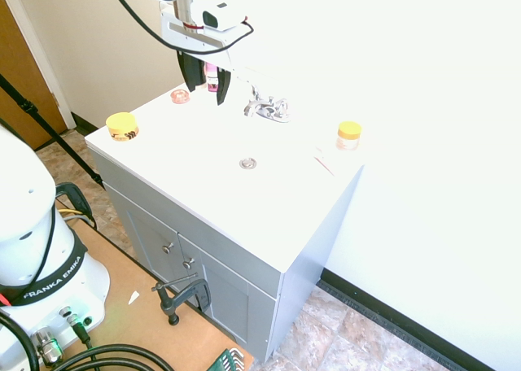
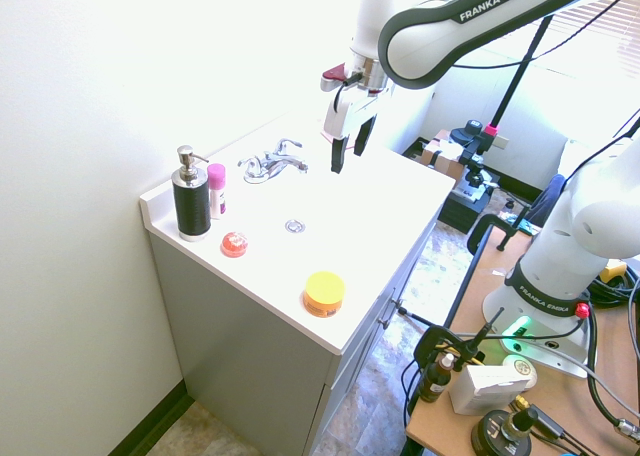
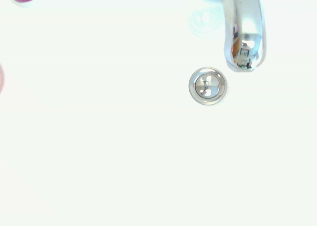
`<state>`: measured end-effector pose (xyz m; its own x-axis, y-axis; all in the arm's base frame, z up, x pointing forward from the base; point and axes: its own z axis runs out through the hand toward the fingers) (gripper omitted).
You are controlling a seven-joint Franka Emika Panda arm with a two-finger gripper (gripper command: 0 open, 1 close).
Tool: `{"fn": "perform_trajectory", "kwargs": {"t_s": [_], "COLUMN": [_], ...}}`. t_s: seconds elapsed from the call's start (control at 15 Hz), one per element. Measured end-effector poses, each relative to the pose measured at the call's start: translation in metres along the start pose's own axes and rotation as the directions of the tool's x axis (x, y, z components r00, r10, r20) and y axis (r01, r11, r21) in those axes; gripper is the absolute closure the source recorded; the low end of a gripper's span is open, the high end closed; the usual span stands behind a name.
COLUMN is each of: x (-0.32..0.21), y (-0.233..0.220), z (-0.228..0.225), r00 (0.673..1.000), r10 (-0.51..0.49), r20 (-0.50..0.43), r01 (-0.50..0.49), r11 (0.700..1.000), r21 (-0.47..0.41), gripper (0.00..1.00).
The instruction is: Turn off the cold water
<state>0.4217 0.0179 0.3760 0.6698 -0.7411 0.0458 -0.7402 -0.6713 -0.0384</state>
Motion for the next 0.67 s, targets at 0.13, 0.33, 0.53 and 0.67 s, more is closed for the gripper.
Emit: {"fn": "perform_trajectory", "kwargs": {"t_s": [0.13, 0.33, 0.53, 0.67], "x": [0.000, 0.014, 0.054, 0.080], "y": [0.000, -0.004, -0.016, -0.031], "z": [0.000, 0.000, 0.013, 0.027], "r00": [1.000, 0.998, 0.991, 0.988], "r10": [0.007, 0.063, 0.114, 0.132], "r20": [0.001, -0.017, -0.065, -0.081], "r01": [-0.007, -0.063, -0.113, -0.132], "r11": [1.000, 0.998, 0.993, 0.991], "r21": [0.001, 0.015, 0.020, 0.010], "gripper": [0.00, 0.00, 0.00, 0.00]}}
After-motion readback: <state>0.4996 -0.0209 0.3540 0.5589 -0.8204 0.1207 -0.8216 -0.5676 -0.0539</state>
